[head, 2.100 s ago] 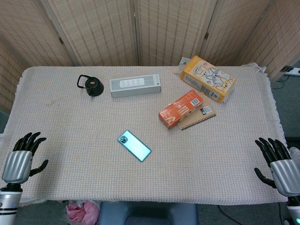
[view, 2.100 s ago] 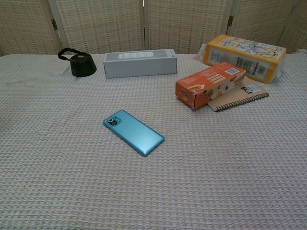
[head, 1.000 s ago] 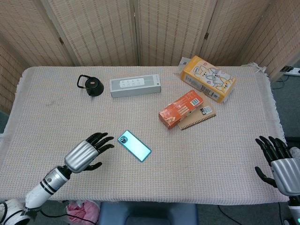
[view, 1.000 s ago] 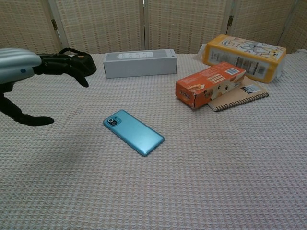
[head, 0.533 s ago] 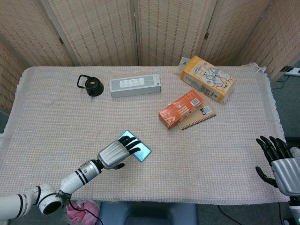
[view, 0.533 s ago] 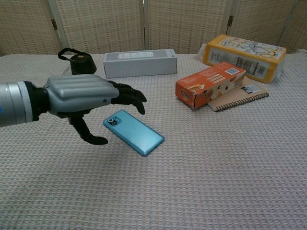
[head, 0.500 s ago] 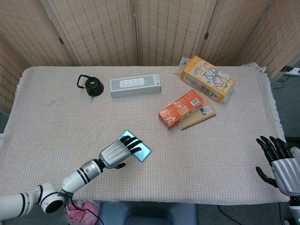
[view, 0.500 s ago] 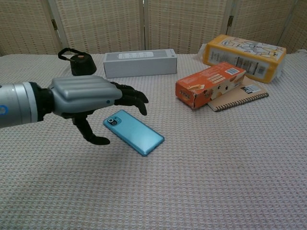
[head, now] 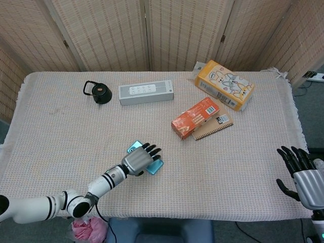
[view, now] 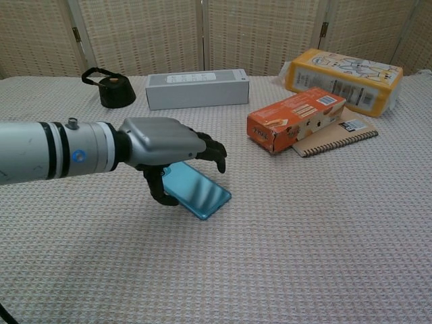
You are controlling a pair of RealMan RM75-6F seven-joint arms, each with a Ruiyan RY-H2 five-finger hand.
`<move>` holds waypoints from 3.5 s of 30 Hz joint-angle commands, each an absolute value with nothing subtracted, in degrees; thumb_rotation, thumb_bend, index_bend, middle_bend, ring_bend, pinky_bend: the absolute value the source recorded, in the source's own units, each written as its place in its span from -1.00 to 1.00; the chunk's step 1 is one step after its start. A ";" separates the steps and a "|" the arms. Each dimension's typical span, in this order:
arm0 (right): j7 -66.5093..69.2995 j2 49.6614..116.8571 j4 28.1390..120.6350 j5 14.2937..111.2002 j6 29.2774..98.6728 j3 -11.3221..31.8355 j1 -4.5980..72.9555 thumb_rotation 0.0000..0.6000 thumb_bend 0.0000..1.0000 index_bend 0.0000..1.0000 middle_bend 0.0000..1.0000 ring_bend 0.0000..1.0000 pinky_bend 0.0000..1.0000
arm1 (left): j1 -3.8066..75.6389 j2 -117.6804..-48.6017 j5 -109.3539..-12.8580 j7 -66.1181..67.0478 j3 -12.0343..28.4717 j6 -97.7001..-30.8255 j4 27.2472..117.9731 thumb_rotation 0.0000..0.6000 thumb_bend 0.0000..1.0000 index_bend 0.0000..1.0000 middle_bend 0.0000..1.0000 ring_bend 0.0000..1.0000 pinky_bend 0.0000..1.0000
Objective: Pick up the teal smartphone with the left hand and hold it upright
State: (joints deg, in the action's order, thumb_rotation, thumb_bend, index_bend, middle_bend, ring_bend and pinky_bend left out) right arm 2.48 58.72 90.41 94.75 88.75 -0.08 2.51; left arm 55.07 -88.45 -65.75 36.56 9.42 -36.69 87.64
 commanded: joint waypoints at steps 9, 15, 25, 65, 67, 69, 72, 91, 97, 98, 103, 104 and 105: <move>4.00 58.87 89.16 94.45 89.18 -0.05 2.25 1.00 -0.51 -0.88 -0.83 -0.88 -0.80 | 62.83 -92.19 -49.43 48.45 5.72 -39.48 85.40 1.00 -0.40 -0.51 -0.80 -0.81 -0.66; 4.82 59.06 88.37 94.48 89.15 -0.04 2.34 1.00 -0.51 -0.88 -0.83 -0.88 -0.80 | 65.24 -92.95 -44.15 50.62 4.06 -41.31 85.45 1.00 -0.40 -0.51 -0.80 -0.81 -0.66; 5.72 59.13 87.55 94.25 89.38 -0.04 2.18 1.00 -0.51 -0.88 -0.83 -0.88 -0.80 | 67.80 -94.26 -40.69 51.20 2.02 -43.04 84.95 1.00 -0.40 -0.51 -0.80 -0.81 -0.66; 3.52 58.85 89.01 94.97 90.21 0.12 1.98 1.00 -0.51 -0.88 -0.83 -0.88 -0.80 | 50.70 -78.70 -69.57 -22.36 15.29 -28.24 89.06 1.00 -0.40 -0.11 -0.80 -0.81 -0.66; 2.50 58.86 89.16 94.79 90.26 0.26 1.94 1.00 -0.51 -0.88 -0.83 -0.88 -0.80 | 50.12 -78.17 -71.76 -27.03 15.75 -27.26 88.66 1.00 -0.40 -0.12 -0.79 -0.81 -0.66; 2.33 58.86 89.42 94.81 90.30 0.28 1.93 1.00 -0.51 -0.88 -0.83 -0.88 -0.80 | 49.64 -78.04 -73.52 -30.86 16.06 -26.96 88.20 1.00 -0.40 -0.12 -0.79 -0.81 -0.66; 2.02 58.81 89.62 94.81 90.20 0.25 1.95 1.00 -0.51 -0.88 -0.83 -0.88 -0.80 | 48.99 -77.91 -76.70 -37.40 16.08 -26.71 87.05 1.00 -0.40 -0.13 -0.79 -0.81 -0.66; 0.95 58.59 90.11 94.89 91.06 0.20 1.33 1.00 -0.51 -0.88 -0.83 -0.88 -0.80 | 49.61 -78.96 -93.21 -81.51 6.41 -32.44 70.88 1.00 -0.36 -0.25 -0.79 -0.81 -0.66; 0.98 58.58 90.18 95.00 91.21 0.17 1.23 1.00 -0.51 -0.88 -0.83 -0.88 -0.80 | 50.89 -79.72 -98.06 -96.89 0.42 -38.46 64.87 1.00 -0.33 -0.31 -0.79 -0.81 -0.66; 0.95 58.60 90.19 95.01 91.19 0.17 1.23 1.00 -0.51 -0.88 -0.83 -0.88 -0.80 | 51.10 -79.96 -98.64 -99.39 -0.47 -39.37 63.88 1.00 -0.33 -0.33 -0.79 -0.81 -0.66; 0.72 58.51 90.35 94.90 91.24 0.24 1.17 1.00 -0.51 -0.88 -0.83 -0.88 -0.80 | 52.33 -81.38 -101.98 -113.07 -5.47 -45.00 57.91 1.00 -0.30 -0.41 -0.79 -0.81 -0.66; 0.71 58.49 90.39 94.86 91.23 0.25 1.16 1.00 -0.51 -0.88 -0.83 -0.88 -0.80 | 52.48 -81.70 -102.48 -115.23 -6.27 -46.09 56.83 1.00 -0.27 -0.43 -0.79 -0.81 -0.66; 0.71 58.47 90.43 94.85 91.18 0.25 1.17 1.00 -0.51 -0.88 -0.83 -0.88 -0.80 | 52.60 -82.05 -102.89 -117.45 -7.03 -47.15 55.79 1.00 -0.24 -0.43 -0.79 -0.81 -0.66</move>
State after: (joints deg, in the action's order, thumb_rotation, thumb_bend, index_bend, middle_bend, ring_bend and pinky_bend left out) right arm 0.71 58.48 90.43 94.84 91.17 0.25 1.17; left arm 51.53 -80.68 -100.01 -110.54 -3.11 -42.70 60.37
